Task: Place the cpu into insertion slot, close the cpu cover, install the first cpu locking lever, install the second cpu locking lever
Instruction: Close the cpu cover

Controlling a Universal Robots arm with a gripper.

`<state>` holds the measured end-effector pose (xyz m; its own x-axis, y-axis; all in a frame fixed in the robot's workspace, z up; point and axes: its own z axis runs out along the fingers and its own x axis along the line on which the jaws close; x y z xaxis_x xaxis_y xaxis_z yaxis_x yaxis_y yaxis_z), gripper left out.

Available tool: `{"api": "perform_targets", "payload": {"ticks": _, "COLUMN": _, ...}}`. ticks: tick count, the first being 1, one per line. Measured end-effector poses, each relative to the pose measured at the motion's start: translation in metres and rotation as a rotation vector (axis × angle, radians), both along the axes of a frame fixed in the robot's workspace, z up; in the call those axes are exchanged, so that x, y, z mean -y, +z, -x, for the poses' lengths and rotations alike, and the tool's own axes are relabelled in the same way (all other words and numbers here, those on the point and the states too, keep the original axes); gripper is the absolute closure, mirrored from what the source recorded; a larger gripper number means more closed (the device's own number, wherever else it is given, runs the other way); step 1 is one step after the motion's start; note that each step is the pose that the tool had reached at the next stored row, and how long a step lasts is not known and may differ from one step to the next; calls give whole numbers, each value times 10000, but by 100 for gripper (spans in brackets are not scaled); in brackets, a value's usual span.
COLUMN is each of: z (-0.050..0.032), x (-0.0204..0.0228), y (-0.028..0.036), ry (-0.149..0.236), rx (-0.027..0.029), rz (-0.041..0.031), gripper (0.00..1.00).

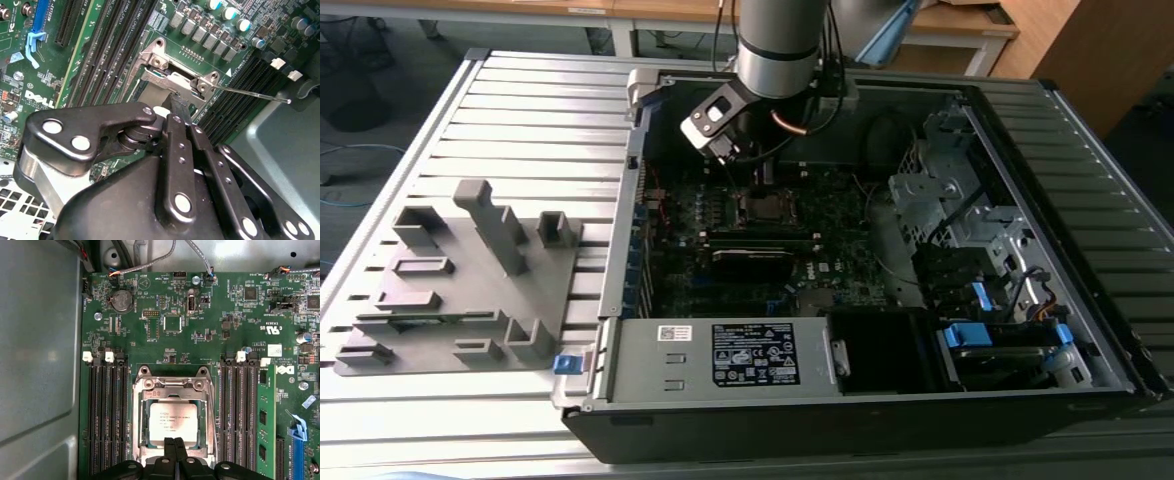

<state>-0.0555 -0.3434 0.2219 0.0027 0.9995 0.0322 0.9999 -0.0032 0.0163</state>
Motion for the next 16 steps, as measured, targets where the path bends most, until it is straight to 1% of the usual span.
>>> {"api": "perform_targets", "payload": {"ticks": 8, "z": 0, "x": 0, "y": -1, "ry": 12, "rx": 1, "rz": -1, "gripper": 89}}
{"api": "perform_targets", "payload": {"ticks": 9, "z": 1, "x": 0, "y": -1, "ry": 107, "rx": 0, "rz": -1, "gripper": 89}}
{"api": "perform_targets", "payload": {"ticks": 16, "z": 0, "x": 0, "y": -3, "ry": 1385, "rx": 1, "rz": -1, "gripper": 89}}
